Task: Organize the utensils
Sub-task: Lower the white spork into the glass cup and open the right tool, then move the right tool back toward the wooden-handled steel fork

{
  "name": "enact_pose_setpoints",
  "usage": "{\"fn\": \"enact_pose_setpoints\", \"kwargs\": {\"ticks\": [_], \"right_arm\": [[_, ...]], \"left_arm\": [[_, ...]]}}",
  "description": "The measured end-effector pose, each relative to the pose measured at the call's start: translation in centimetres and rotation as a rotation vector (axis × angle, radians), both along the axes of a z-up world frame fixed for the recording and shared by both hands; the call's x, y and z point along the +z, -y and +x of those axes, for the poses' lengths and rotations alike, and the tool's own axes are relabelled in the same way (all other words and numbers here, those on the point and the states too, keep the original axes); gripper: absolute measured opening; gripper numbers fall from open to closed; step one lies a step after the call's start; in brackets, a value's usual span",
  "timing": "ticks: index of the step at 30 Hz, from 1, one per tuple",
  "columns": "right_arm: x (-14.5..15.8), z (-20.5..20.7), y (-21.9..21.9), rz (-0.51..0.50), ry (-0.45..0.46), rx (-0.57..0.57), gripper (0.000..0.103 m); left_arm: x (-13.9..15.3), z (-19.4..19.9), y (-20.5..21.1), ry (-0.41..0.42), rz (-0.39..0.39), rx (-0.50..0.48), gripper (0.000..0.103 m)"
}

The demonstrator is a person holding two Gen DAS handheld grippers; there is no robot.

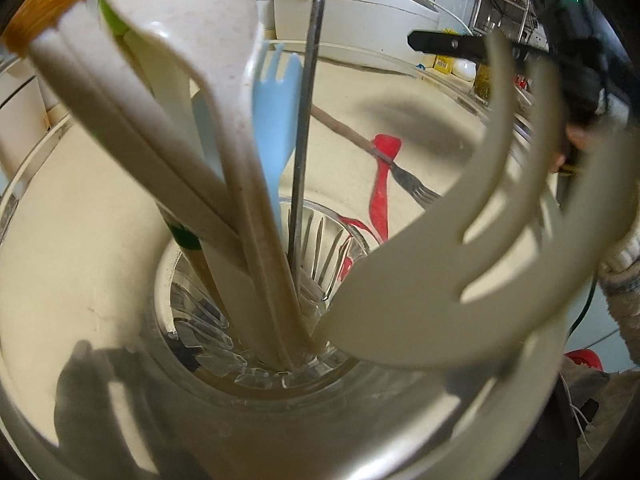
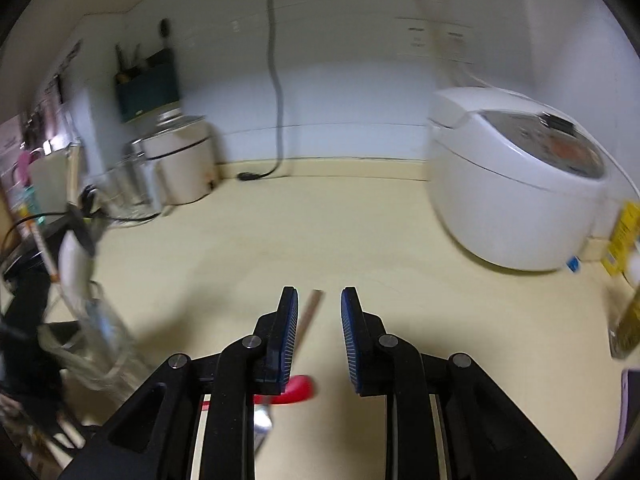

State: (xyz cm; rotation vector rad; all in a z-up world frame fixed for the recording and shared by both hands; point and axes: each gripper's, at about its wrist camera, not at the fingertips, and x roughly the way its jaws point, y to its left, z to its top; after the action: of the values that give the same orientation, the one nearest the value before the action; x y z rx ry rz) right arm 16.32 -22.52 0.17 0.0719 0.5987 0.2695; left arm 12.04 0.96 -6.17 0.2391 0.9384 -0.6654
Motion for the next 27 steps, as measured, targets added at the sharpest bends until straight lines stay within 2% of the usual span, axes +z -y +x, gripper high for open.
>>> {"fn": "enact_pose_setpoints", "kwargs": {"ticks": [2, 6, 14, 21, 27], "right_arm": [[-0.6, 0.2, 0.4, -0.013, 0.018, -0.036, 0.023], [-1.5, 0.1, 1.1, 0.014, 0.006, -0.071, 0.033], [-2.8, 0.0, 1.9, 0.049, 0.007, -0.077, 0.041], [-4.1, 2.2, 1.5, 0.030, -0.111, -0.079, 0.041], [-4.7, 2.9, 1.7, 0.049, -0.153, -0.078, 0.041]], "left_arm": [[-0.1, 0.0, 0.1, -0.002, -0.005, 0.001, 0.098], [-0.2, -0.2, 0.1, 0.005, 0.009, 0.000, 0.098], [-0.2, -0.1, -0.2, -0.007, -0.018, 0.002, 0.098], [-0.3, 0.4, -0.2, -0.009, -0.022, 0.013, 0.098], [-0.2, 0.4, -0.1, -0.010, -0.027, 0.014, 0.098]]}}
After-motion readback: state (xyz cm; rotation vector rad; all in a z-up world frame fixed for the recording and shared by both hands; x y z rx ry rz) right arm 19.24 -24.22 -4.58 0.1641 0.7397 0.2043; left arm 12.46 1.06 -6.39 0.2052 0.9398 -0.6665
